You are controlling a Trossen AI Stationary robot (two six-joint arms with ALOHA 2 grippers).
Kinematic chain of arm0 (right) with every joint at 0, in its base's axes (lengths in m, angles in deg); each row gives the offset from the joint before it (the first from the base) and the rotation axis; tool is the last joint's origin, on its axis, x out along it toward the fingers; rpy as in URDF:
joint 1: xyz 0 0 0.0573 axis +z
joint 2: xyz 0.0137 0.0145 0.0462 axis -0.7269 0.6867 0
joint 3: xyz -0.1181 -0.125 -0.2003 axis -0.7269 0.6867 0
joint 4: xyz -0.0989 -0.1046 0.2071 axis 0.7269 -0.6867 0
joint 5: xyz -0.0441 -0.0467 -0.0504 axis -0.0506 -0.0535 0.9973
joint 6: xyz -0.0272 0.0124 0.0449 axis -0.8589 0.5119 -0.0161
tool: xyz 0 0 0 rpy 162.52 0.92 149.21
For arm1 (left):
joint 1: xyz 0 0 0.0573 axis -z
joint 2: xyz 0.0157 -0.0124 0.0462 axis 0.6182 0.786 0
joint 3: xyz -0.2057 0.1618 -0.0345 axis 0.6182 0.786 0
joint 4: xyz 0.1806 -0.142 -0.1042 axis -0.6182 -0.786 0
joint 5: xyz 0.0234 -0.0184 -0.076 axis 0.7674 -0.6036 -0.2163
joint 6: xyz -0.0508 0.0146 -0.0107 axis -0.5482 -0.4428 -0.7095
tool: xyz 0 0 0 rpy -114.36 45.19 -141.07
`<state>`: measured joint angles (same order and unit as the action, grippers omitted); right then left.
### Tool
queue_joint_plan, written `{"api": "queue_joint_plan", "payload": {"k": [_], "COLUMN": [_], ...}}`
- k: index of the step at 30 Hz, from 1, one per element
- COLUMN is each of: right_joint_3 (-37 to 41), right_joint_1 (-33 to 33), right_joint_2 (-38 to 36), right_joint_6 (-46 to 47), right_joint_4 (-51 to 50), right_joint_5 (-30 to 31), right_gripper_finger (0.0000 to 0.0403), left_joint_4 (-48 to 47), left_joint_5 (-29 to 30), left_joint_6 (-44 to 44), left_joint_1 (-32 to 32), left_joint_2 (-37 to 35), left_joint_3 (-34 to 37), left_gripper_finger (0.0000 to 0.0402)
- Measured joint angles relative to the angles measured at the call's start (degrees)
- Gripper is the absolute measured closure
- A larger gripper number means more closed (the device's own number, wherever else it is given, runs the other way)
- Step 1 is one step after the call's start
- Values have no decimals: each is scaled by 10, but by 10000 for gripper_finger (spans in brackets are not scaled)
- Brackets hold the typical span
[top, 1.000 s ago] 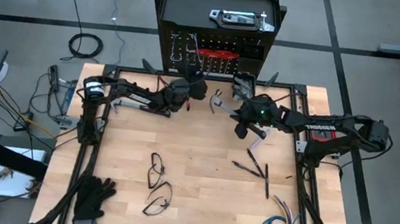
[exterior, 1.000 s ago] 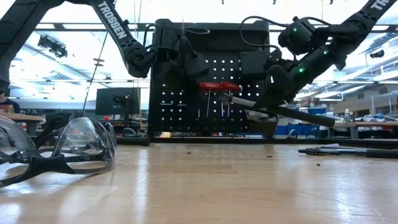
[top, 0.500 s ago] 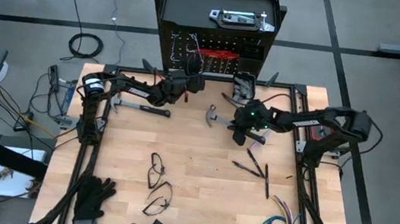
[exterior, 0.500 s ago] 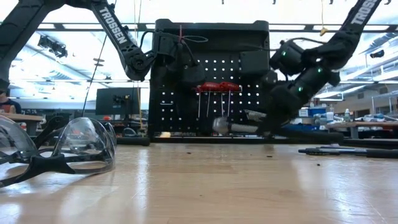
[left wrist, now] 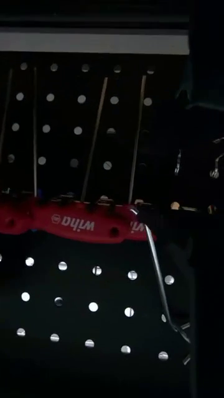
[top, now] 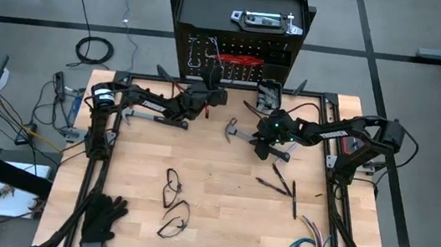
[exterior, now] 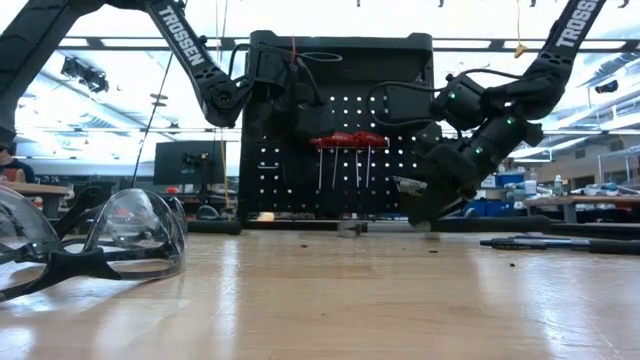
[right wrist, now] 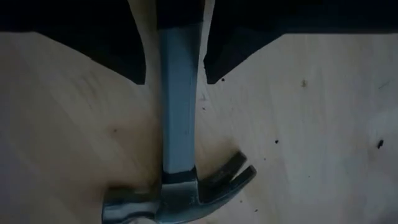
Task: Hang tools onto peg board
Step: Remove the top hook
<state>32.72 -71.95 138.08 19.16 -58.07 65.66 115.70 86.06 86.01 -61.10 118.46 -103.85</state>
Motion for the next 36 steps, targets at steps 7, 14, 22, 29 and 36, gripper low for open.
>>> {"api": "queue_joint_plan", "payload": {"k": [7,14,22,29,36], "right_joint_3": [0,0,1,1,1], "right_joint_1": [0,-5,-10,-10,-12], "right_joint_2": [0,0,0,1,1], "right_joint_6": [0,-4,-8,-14,-15], "right_joint_4": [-2,-5,-5,-1,-1], "right_joint_5": [0,0,-1,0,0], "right_gripper_finger": [231,235,238,238,238], "left_joint_4": [2,30,45,45,45], "left_joint_5": [1,-19,-87,-114,-139], "left_joint_6": [14,98,151,150,150], "left_joint_1": [6,1,-35,-45,-46], "left_joint_2": [0,-1,-1,-1,-1], "left_joint_3": [0,0,0,0,0], "left_gripper_finger": [250,250,250,258,318]}}
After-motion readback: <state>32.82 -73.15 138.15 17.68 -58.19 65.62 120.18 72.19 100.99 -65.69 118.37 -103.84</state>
